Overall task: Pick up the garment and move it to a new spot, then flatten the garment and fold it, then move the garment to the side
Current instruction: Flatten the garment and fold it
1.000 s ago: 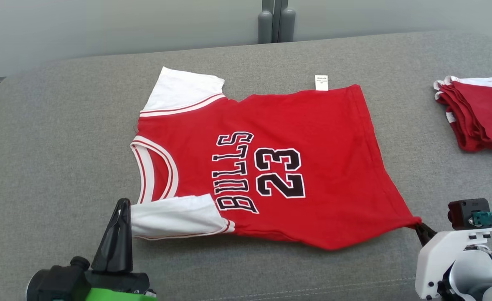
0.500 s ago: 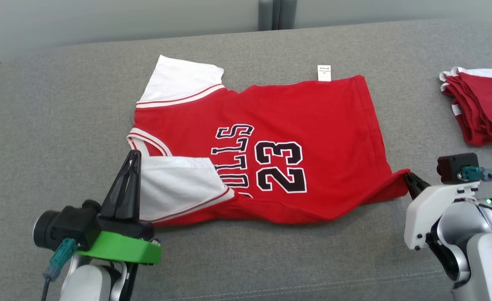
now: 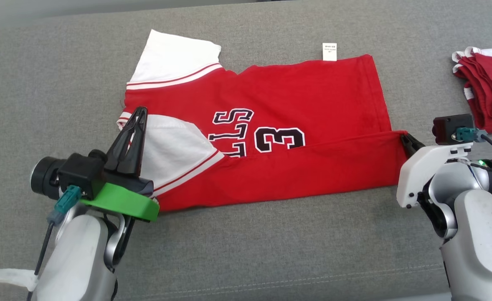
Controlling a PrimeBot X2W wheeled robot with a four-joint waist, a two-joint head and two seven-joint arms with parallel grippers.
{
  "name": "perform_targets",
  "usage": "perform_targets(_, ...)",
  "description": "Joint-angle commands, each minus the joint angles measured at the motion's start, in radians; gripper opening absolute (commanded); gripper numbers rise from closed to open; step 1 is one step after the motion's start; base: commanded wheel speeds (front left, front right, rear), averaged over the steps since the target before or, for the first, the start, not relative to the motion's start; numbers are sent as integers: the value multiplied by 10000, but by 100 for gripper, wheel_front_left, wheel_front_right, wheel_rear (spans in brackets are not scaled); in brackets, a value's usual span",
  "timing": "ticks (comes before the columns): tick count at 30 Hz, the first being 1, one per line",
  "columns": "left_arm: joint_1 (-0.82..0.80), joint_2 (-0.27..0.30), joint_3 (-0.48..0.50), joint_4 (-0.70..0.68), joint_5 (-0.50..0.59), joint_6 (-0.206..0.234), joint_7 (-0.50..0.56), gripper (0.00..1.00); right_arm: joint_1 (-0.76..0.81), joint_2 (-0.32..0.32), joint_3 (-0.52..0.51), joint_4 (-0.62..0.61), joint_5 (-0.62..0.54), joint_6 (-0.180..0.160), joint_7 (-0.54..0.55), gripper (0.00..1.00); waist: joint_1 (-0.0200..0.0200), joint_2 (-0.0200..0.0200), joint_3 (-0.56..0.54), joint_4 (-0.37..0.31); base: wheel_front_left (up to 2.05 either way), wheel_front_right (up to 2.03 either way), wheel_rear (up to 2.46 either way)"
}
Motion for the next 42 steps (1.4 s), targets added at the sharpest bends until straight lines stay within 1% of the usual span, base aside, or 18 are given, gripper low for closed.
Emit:
perform_targets(1,-283,115,-51,78,-93,-20,-9,0,-148,45,-13,156,-93,-15,-135,0,0,-1,146,21,0,0,0)
perform_targets(6,-802,209,-267,341,-173,-21,-9,0,-444,81,20,696,-151,-15,-324,0,0,-1,348,50,0,0,0)
perform_targets(13,-1404,339,-521,741,-182,-22,-9,0,-673,71,28,1078,-214,-15,-492,0,0,-1,518,29,0,0,0)
perform_targets(18,-1805,472,-769,1403,-94,-22,-9,0,-806,128,33,1357,-230,-15,-535,0,0,-1,569,-46,0,0,0)
perform_targets(19,-1877,485,-812,1664,-118,-20,-9,0,-816,153,39,1415,-195,-15,-545,6,0,-1,573,-60,0,0,0)
perform_targets(20,-1974,492,-875,1901,-101,-20,-9,40,-824,177,59,1464,-165,-15,-579,96,0,-1,572,-74,0,0,0)
perform_targets(21,-2100,492,-900,2091,-62,-20,-9,100,-832,211,25,1487,-101,-15,-652,100,0,-1,569,-87,0,0,0)
perform_targets(25,-2249,357,-697,2475,121,92,-9,100,-796,291,4,1566,-45,-15,-855,100,0,-1,509,-109,0,0,0)
perform_targets(30,-1816,211,-463,2641,189,221,-9,100,-448,283,-120,1409,-11,-15,-935,100,0,-1,303,-62,0,0,0)
perform_targets(34,-1172,135,-303,2886,143,346,-9,100,-14,232,-222,1019,50,-15,-937,100,0,-1,35,14,0,0,0)
perform_targets(38,-393,238,-467,3260,184,383,66,100,597,229,-381,468,116,-15,-725,100,0,-1,-253,91,0,0,0)
perform_targets(42,180,254,-635,3301,118,419,318,100,1251,269,-667,-85,133,-15,-447,100,0,-1,-471,172,0,0,0)
